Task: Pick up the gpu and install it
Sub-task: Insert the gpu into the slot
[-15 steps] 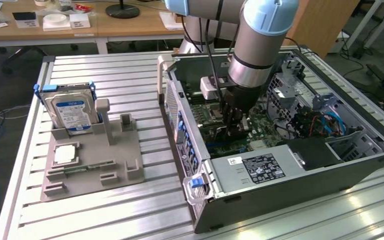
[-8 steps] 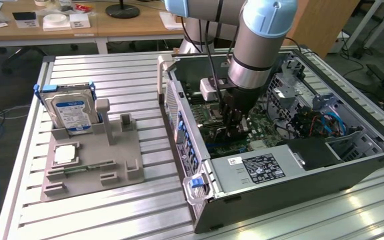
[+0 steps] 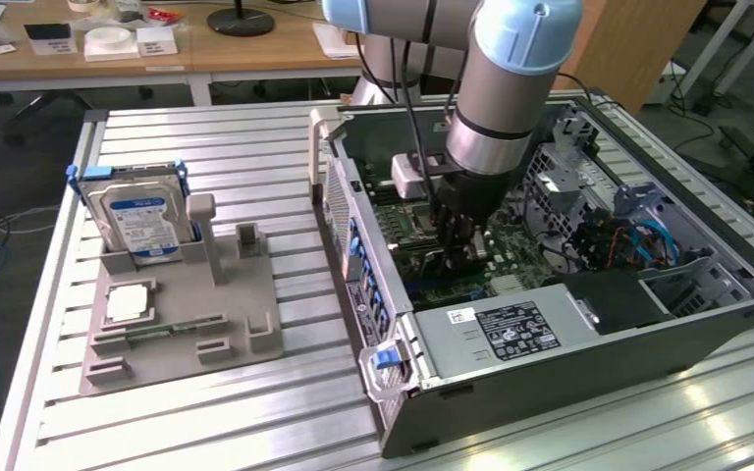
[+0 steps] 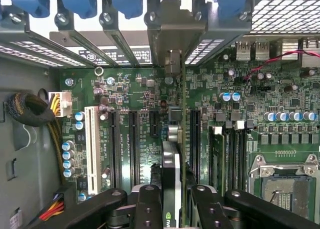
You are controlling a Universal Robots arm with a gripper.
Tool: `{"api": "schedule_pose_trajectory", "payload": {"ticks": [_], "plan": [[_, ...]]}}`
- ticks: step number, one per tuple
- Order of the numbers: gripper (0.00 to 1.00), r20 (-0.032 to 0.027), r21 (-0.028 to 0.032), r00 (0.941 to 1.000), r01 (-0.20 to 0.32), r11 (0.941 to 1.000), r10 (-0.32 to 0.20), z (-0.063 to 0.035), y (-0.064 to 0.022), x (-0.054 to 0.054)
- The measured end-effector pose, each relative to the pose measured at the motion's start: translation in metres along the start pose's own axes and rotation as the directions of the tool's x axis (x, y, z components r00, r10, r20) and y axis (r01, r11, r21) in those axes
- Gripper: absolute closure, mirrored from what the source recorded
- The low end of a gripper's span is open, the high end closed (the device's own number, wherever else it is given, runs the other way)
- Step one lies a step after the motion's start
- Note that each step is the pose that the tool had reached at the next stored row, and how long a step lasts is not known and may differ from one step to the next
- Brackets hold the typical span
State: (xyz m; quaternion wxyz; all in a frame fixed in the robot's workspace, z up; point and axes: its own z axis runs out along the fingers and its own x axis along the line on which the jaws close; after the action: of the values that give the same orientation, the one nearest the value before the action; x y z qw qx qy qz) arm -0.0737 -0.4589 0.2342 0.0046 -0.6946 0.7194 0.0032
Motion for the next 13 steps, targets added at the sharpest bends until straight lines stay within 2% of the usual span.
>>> {"api": "schedule_pose_trajectory", "payload": {"ticks": [3, 7, 13], "plan": [[0.73, 0.0002, 0.0005, 1.0000, 0.000, 1.0000, 0.000, 0.0031, 0.0002, 0.0000], [0.73, -0.0029, -0.0012, 1.0000, 0.000, 1.0000, 0.000, 0.0077, 0.0004, 0.0001], [0.73, -0.0008, 0.0004, 1.0000, 0.000, 1.0000, 0.000, 0.0086, 0.0003, 0.0001]]}}
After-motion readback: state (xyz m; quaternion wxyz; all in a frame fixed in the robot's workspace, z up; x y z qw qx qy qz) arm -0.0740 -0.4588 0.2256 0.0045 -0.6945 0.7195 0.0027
